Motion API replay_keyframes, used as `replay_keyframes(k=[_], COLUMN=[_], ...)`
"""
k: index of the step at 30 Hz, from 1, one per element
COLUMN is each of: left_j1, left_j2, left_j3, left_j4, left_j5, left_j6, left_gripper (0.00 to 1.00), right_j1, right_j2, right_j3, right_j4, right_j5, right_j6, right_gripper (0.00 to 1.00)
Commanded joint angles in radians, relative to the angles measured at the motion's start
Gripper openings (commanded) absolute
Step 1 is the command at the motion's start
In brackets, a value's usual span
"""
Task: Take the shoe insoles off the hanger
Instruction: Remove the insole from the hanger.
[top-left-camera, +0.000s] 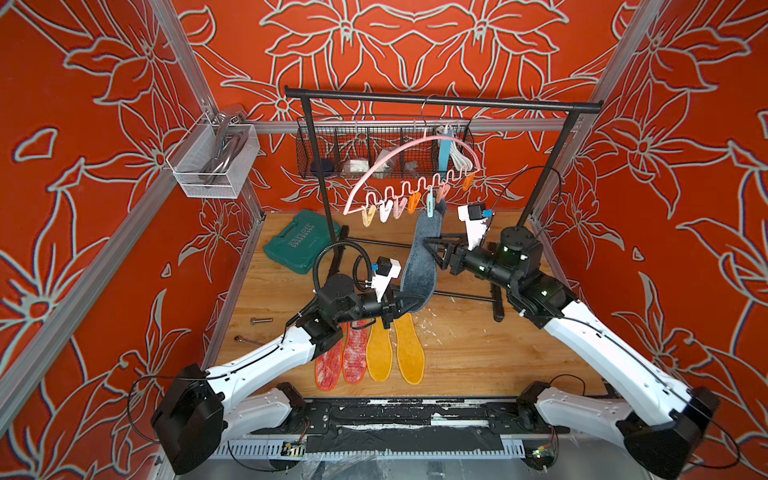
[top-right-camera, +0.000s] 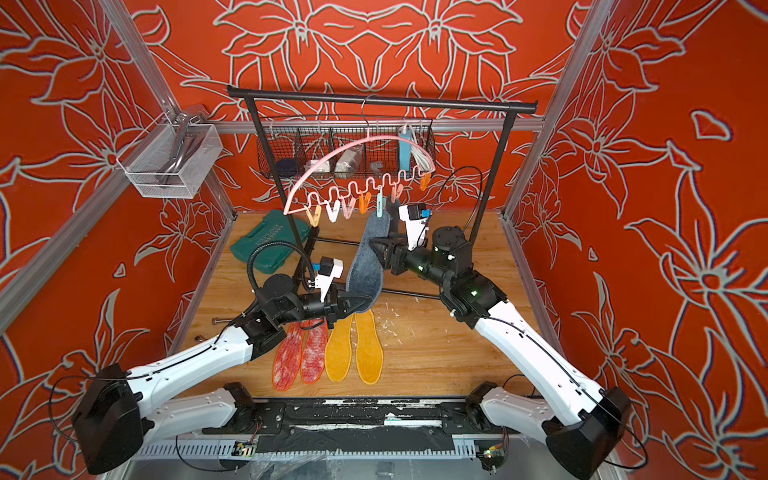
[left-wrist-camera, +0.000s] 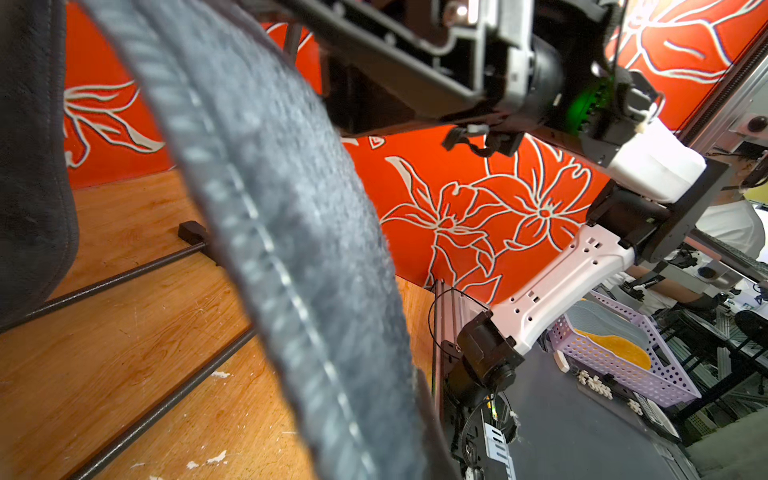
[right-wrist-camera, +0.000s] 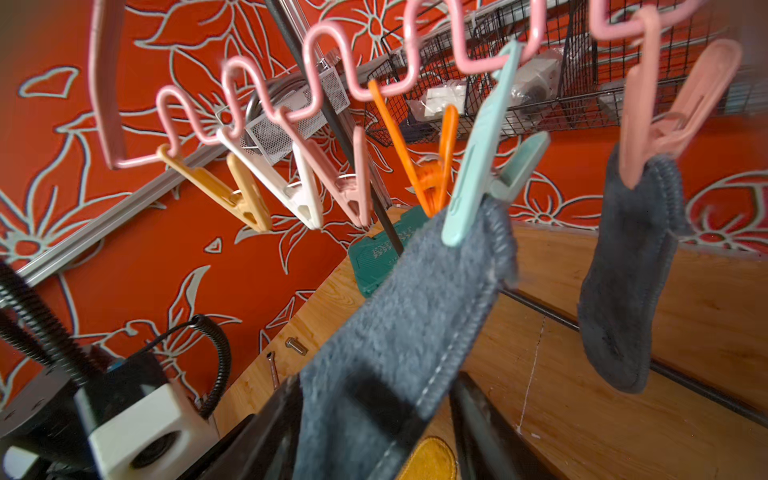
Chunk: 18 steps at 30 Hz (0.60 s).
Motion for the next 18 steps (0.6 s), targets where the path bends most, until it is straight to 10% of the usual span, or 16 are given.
replay_keyframes(k=[1, 18], left_j1=[-0.005, -0.037], left_j2=[-0.045, -0.091], left_j3=[-0.013, -0.05], left_j4=[-0.013, -0.08], left_j5=[0.025, 0.07], left_j6=[0.043, 0.126], left_gripper=[0.0, 0.0], right_j1=[-0.024, -0.074], right_j2=[0.03, 0.138], right_j3=[0.041, 0.154], right_j4=[0.011, 0.103], right_j5=[-0.023, -0.117], right_j6=[0.042, 0.111], right_gripper=[0.62, 0.65])
